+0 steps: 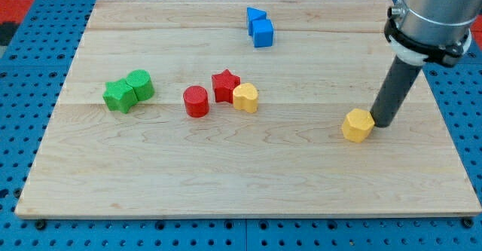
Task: Push the yellow hexagon to the bottom of the yellow heart
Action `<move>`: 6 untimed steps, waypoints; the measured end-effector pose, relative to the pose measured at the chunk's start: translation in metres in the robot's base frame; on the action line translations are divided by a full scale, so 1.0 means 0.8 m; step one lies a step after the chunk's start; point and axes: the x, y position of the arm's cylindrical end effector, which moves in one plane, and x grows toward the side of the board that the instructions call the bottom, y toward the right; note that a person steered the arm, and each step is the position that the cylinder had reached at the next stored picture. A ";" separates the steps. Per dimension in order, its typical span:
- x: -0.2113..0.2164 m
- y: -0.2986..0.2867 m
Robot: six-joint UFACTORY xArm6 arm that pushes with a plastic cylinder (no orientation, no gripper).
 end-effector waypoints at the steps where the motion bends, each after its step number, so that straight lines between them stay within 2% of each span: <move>1: 0.014 -0.038; 3: -0.002 -0.158; 4: 0.056 -0.135; 5: 0.076 -0.135; 6: 0.021 -0.186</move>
